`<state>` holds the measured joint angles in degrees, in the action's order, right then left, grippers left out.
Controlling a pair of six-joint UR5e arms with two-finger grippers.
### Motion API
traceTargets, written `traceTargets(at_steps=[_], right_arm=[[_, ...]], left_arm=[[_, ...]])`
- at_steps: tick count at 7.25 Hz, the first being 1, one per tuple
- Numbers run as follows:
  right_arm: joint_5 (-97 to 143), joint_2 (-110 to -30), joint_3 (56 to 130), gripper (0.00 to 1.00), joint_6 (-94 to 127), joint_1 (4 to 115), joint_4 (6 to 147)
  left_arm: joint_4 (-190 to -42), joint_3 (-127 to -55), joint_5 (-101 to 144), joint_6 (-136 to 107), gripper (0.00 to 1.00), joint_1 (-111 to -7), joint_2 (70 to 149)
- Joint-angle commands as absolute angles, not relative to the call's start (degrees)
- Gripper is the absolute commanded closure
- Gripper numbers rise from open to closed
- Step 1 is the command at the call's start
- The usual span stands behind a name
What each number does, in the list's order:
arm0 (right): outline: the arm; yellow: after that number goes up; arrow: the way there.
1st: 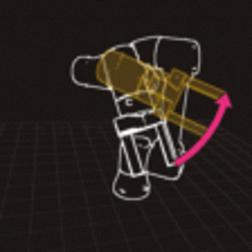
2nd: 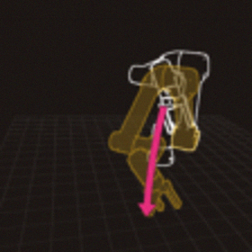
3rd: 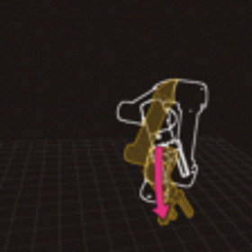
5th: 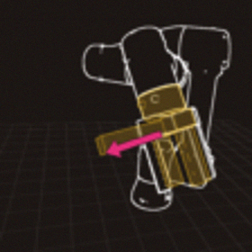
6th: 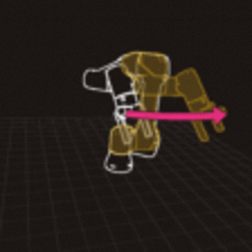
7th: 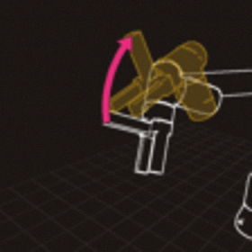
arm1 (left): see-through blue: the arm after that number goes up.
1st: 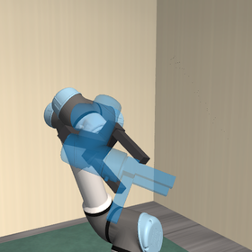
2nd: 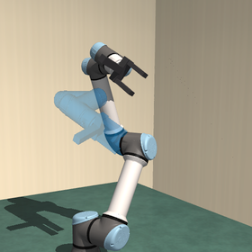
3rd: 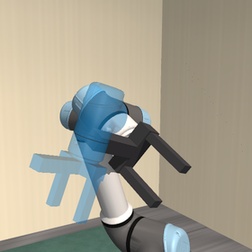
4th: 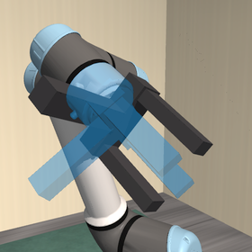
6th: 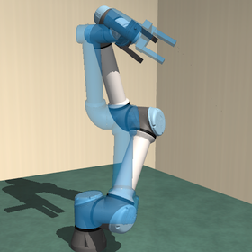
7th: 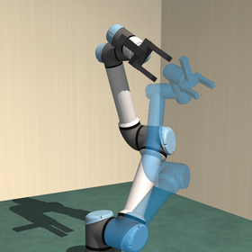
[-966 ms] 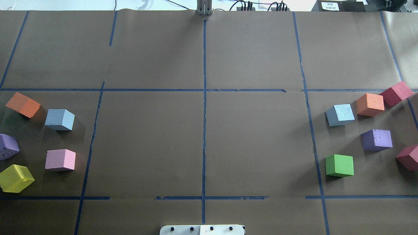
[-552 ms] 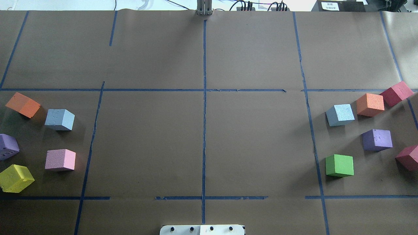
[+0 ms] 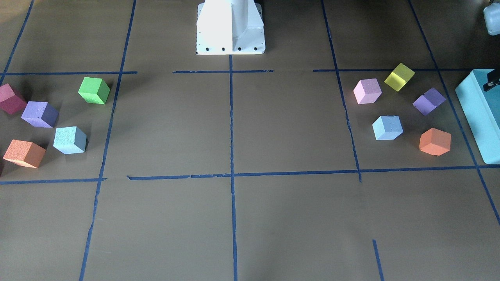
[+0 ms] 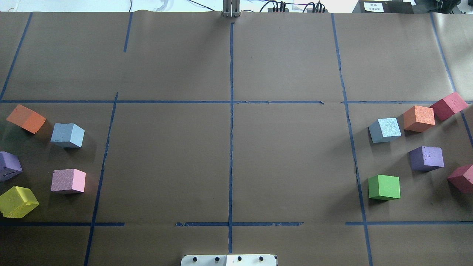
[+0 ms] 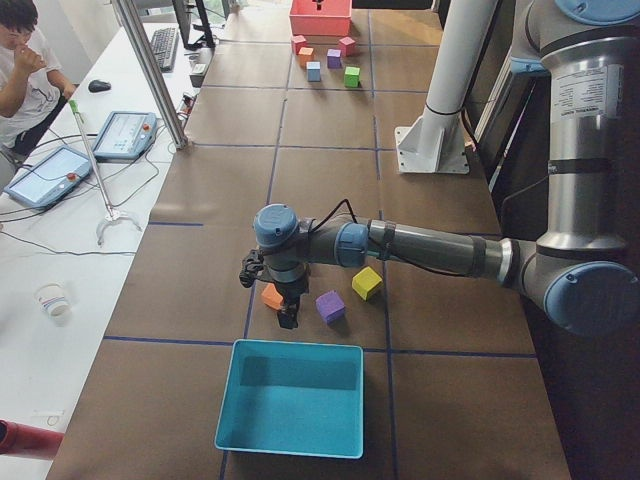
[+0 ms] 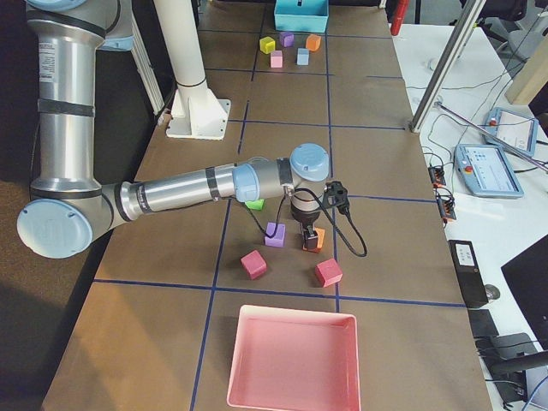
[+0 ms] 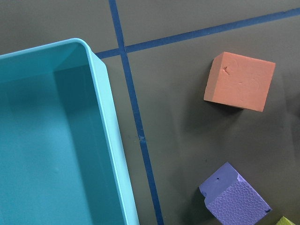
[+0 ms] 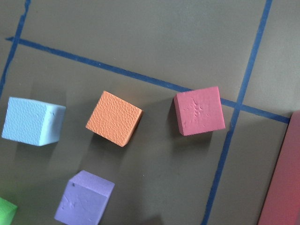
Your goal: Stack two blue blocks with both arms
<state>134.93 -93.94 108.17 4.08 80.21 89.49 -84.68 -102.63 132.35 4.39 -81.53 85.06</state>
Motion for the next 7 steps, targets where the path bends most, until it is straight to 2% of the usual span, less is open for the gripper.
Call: traceTargets(at_steps=[1, 3, 6, 7], right_arm=[[133.1, -93.4, 108.3, 0.0, 27.3, 71.5, 75.4], [127.3, -88.1, 108.5, 0.0, 40.0, 63.1, 72.8], [121.3, -82.1, 107.3, 0.0, 40.2, 56.6, 79.2], [119.8, -81.6, 104.8, 0.0, 40.2, 55.6, 78.8]], left_arm=[[-84.6, -102.7, 132.4, 4.4, 0.0, -81.5, 85.0], [-84.5, -102.4, 132.4, 4.4, 0.0, -81.5, 84.9], [-84.5, -102.0, 132.4, 4.4, 0.0, -81.3, 84.9], [-84.6, -102.0, 132.4, 4.4, 0.0, -80.8, 84.9]])
